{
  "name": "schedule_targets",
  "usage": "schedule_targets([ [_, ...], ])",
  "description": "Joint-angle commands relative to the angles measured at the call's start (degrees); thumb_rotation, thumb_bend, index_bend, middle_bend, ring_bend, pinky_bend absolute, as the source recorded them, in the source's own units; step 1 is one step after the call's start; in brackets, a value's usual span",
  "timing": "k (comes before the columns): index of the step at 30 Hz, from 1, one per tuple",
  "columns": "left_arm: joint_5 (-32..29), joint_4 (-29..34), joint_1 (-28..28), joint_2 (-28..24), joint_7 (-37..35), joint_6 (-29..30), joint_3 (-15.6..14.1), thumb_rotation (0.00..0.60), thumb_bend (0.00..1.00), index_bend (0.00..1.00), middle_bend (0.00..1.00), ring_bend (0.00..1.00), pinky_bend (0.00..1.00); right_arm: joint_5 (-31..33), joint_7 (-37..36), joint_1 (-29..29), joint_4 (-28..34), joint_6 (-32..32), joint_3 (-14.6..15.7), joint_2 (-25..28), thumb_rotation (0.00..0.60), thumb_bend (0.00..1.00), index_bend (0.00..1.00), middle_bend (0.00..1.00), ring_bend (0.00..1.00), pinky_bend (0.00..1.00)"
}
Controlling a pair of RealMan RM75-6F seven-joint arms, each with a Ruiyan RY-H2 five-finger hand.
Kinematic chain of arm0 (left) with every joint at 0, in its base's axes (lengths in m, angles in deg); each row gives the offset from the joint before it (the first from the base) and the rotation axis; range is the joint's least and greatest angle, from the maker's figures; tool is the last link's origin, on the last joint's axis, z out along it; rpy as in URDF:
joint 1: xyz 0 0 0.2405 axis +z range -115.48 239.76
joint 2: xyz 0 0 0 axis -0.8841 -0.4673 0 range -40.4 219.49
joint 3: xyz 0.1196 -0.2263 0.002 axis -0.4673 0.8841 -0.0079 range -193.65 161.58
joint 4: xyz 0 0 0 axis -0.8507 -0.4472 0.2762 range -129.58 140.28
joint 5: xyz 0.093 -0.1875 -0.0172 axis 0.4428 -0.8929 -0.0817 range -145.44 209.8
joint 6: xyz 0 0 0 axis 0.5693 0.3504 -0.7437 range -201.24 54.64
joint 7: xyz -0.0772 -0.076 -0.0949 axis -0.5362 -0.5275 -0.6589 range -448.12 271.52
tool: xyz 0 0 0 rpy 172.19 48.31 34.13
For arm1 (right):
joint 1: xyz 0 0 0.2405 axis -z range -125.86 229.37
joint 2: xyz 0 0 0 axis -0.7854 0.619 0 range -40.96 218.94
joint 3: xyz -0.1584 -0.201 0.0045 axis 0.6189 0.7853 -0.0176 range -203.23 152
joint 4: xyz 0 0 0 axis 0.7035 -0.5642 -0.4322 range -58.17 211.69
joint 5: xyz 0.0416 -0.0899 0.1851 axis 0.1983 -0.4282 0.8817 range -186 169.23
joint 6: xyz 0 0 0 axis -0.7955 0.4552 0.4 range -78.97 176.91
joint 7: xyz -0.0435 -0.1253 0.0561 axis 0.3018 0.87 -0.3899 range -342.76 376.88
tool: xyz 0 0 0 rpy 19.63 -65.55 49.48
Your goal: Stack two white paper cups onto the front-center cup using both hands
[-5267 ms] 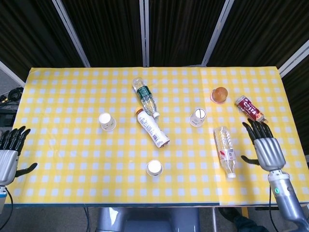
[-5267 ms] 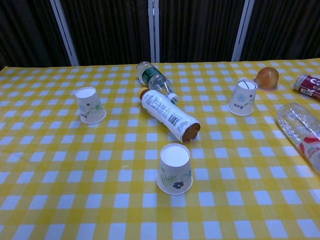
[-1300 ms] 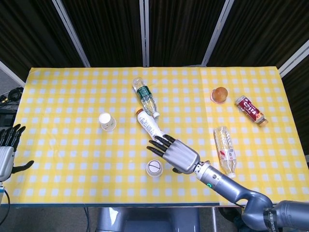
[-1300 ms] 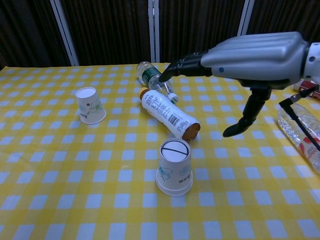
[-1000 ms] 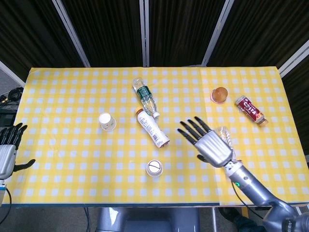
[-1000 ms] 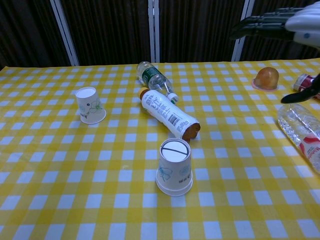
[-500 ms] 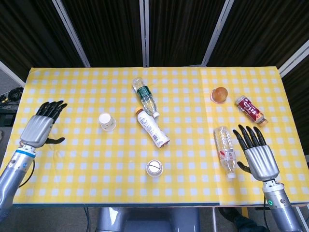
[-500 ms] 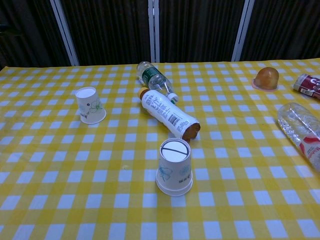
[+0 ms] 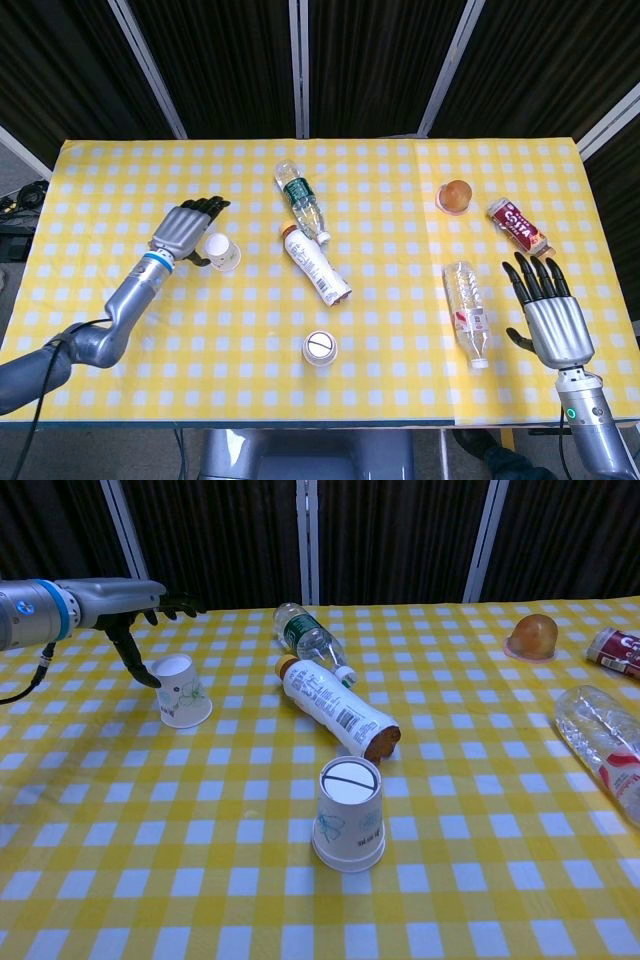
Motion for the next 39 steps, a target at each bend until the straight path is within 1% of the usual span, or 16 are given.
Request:
schedule_targets([
  [1,-0.64,-1.76,-1.29,1.53,-0.03,-0.71,-0.49,0.6,0.06,0.18,0.19,0.26,0.28,0.09,-0.17,0.16,-0.11,-0.2,-0.25,0.02,0.6,0.0,0.0,0.0,0.0,0.0],
  [3,-0.5,-2.5,-1.66,1.86,0.03,-0.65,-0.96,0.6,0.07,0.23,0.22,0.3,0.32,-0.12,-0.21,0.29,-0.09,-0.17,-0.46,0.05,0.6,0.0,0.0,0.0,0.0,0.0],
  [5,-0.76,-2.86,-1.86,1.97,0.06,-0.55,-1.27,0.6,0.08,0.26,0.25,0.32,0.39,-0.31,-0.25,0.45,-0.06,-0.06,-0.66,0.05,0.6,0.0,0.0,0.0,0.0,0.0],
  [7,-1.13,-2.91,-1.93,1.95,-0.09,-0.48,-1.43,0.6,0.09,0.29,0.27,0.34,0.44,-0.36,-0.29,0.58,-0.09,-0.12,-0.79,0.04,0.6,0.0,0.0,0.0,0.0,0.0],
  [12,-1.51,-2.8,-1.81,1.72,0.38,0.64,-2.03,0.6,0.12,0.39,0.36,0.42,0.53,-0.13,-0.25,0.86,-0.15,-0.24,-1.31,-0.02,0.6,0.0,0.0,0.0,0.0,0.0],
  [18,-2.2,-1.87,-1.51,1.19,0.34,1.61,-2.62,0.6,0.17,0.49,0.45,0.5,0.6,-0.75,-0.28,1.09,0.03,-0.26,-1.63,-0.03,0.6,0.0,0.0,0.0,0.0,0.0],
  [22,-1.63,-0.09,-1.02,0.15,-0.4,2.98,-2.77,0.6,0.17,0.52,0.47,0.52,0.61,-1.06,-0.44,1.27,0.27,-0.24,-1.81,0.1,0.6,0.0,0.0,0.0,0.0,0.0],
  [30,2.89,9.09,0.73,-5.59,-3.98,8.46,-1.76,0.6,0.17,0.52,0.47,0.52,0.61,-1.51,-0.84,1.62,0.72,-0.12,-2.13,0.42,0.6,0.0,0.0,0.0,0.0,0.0],
  [33,6.56,15.53,1.57,-8.99,-6.07,11.03,-1.64,0.6,0.17,0.52,0.47,0.52,0.61,-1.74,-0.86,1.8,0.95,0.02,-2.23,0.58,0.6,0.0,0.0,0.0,0.0,0.0],
  [34,8.54,19.83,1.87,-10.29,-8.31,11.73,-1.48,0.6,0.17,0.52,0.47,0.52,0.61,-1.85,-0.81,1.88,1.03,0.1,-2.22,0.6,0.6,0.0,0.0,0.0,0.0,0.0],
  [35,10.45,22.84,2.15,-11.72,-9.78,12.03,-1.78,0.6,0.17,0.52,0.47,0.52,0.61,-1.93,-0.75,1.94,1.09,0.13,-2.23,0.6,0.6,0.0,0.0,0.0,0.0,0.0],
  [37,14.48,26.96,2.16,-13.74,-11.68,12.38,-2.64,0.6,0.17,0.52,0.47,0.52,0.61,-2.09,-0.62,2.01,1.19,0.15,-2.27,0.6,0.6,0.0,0.0,0.0,0.0,0.0],
  [39,17.97,29.09,2.01,-13.99,-13.55,13.46,-3.16,0.6,0.17,0.52,0.47,0.52,0.61,-2.24,-0.61,2.09,1.28,0.2,-2.3,0.64,0.6,0.0,0.0,0.0,0.0,0.0],
])
